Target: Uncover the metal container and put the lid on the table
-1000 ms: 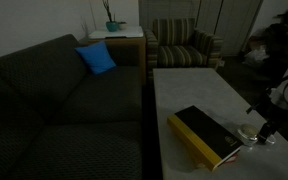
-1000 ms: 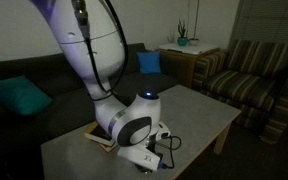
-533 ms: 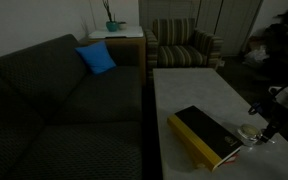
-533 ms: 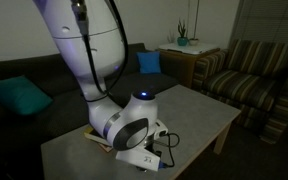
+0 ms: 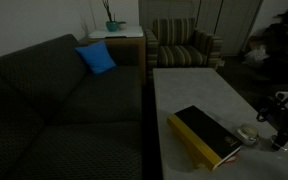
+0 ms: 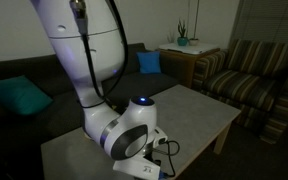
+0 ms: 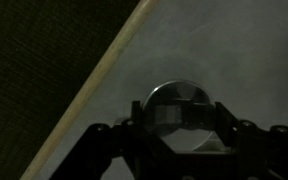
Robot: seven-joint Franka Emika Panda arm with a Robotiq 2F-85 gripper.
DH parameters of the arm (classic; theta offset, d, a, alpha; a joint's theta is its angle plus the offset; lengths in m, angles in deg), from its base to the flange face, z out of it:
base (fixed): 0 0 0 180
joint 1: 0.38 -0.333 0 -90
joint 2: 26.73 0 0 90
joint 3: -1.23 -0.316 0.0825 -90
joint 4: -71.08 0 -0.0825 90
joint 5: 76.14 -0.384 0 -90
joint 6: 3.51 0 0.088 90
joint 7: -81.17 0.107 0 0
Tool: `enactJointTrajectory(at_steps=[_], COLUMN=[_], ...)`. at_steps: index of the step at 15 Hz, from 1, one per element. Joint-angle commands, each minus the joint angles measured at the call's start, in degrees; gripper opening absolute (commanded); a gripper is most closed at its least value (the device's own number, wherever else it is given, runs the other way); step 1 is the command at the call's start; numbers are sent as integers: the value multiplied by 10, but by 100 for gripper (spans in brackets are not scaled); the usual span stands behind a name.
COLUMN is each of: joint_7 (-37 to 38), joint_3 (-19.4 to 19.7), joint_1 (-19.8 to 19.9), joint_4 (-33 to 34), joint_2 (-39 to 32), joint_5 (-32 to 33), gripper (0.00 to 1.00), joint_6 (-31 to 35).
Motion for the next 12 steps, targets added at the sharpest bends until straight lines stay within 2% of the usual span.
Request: enactJointTrajectory(at_steps=[1, 6, 9, 12], joint_7=[-5, 22, 59, 86], joint_3=[-11, -35, -18, -10], joint_1=[17, 24, 0, -3], joint_4=[1, 44, 71, 82], joint_2=[-4, -26, -38, -47], joint_5=[4, -27, -50, -70], gripper=[45, 45, 45, 45], joint_6=[-4, -51, -80, -93])
